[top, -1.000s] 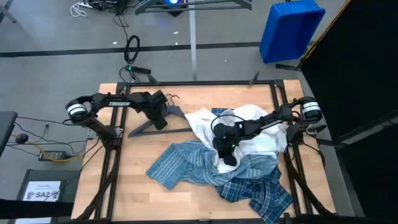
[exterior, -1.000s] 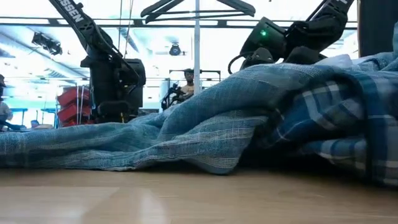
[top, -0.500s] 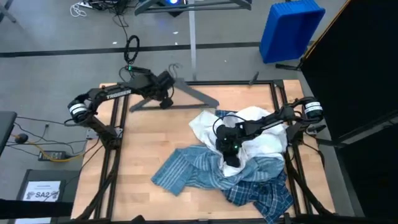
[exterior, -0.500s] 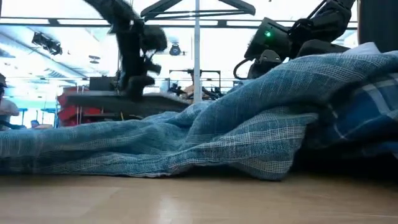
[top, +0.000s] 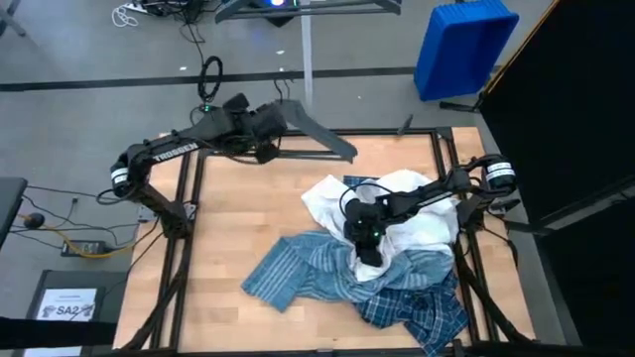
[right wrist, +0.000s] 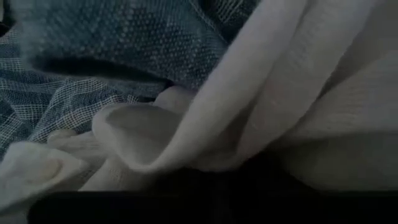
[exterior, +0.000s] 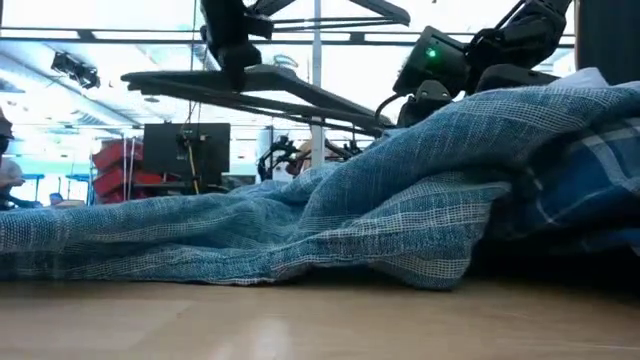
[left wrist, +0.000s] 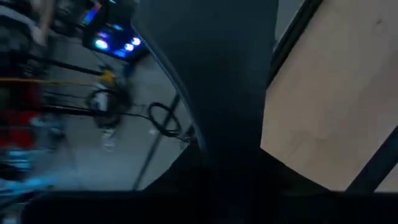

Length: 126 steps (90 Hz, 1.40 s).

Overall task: Hang clothes
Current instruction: Hang the black hangers on the hanging rack

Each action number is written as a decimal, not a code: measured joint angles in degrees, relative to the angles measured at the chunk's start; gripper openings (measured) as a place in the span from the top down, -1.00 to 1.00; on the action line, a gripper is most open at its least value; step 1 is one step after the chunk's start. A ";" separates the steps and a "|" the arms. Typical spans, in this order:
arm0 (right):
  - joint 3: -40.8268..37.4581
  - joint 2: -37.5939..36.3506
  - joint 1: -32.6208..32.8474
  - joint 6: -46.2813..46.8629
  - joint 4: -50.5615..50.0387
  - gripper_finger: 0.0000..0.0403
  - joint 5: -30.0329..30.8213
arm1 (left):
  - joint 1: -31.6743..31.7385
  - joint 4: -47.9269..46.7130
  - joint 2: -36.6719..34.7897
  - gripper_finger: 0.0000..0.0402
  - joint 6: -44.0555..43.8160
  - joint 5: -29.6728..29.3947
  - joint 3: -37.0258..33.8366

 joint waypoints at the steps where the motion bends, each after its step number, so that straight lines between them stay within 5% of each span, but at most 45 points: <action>1: 0.00 0.00 0.05 -0.01 -0.01 0.86 0.00 | -0.26 0.01 0.00 0.74 0.03 -0.74 0.06; 22: -0.02 0.00 0.34 0.30 0.93 0.82 0.02 | -4.04 4.07 -0.92 0.74 3.92 -12.60 2.28; 56: -0.07 0.07 0.23 1.18 4.60 0.83 0.04 | -4.94 23.27 -4.53 0.74 22.56 -17.33 2.33; 91: -0.02 0.09 0.12 3.72 7.38 0.80 0.50 | -3.78 53.97 -6.54 0.74 50.34 -16.94 2.33; 126: 0.07 0.09 -0.27 0.78 7.92 0.81 1.23 | 3.88 68.47 -6.43 0.74 55.60 -6.11 2.33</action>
